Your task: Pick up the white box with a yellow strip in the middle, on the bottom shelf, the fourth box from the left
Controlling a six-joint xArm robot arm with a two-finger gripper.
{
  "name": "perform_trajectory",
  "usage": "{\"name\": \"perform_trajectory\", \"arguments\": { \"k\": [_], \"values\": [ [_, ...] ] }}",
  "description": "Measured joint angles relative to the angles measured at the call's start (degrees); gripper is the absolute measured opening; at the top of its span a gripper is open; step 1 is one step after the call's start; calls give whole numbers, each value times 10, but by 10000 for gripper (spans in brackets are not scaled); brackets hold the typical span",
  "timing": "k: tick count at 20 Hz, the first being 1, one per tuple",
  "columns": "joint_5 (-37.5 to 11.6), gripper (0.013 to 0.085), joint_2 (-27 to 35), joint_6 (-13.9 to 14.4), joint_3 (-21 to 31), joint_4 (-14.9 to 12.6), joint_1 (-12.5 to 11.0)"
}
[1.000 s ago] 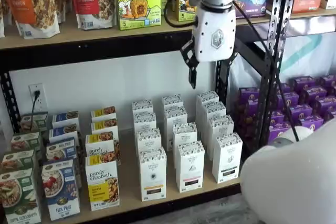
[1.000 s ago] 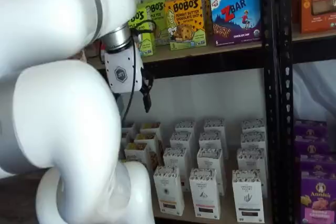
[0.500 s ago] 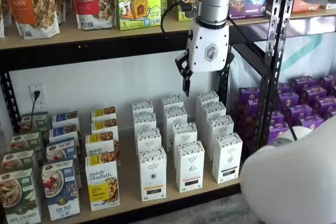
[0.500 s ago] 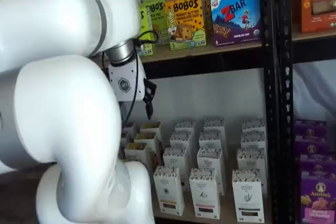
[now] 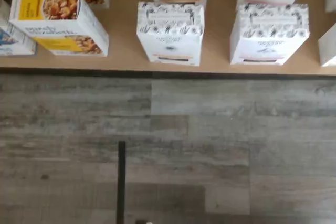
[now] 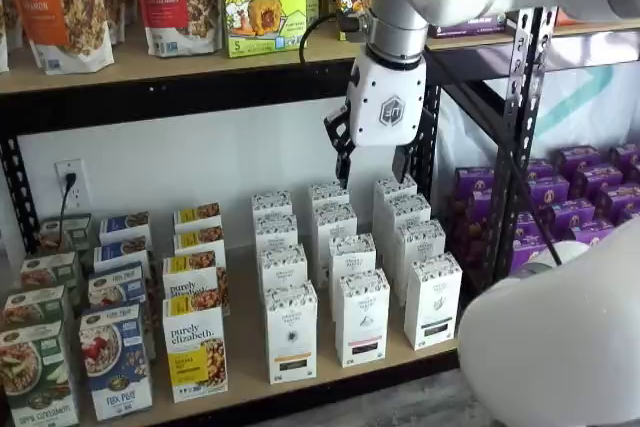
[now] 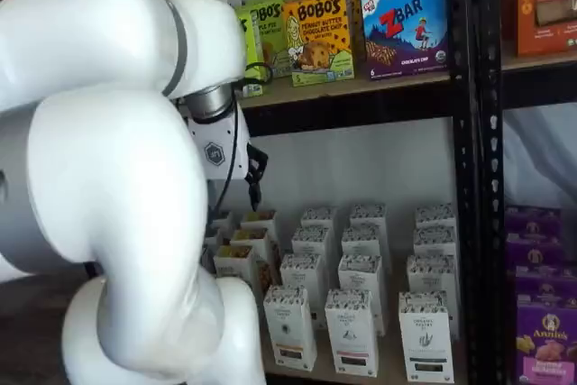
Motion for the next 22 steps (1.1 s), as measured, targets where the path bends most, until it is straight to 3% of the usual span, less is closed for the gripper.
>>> {"name": "perform_trajectory", "arguments": {
  "k": [5,10,22],
  "values": [
    [-10,850,11,-16,4,30,-3],
    [-26,850,30,17,6,-5,15],
    [-80,850,70,50,19,-25,39]
  ]
}}
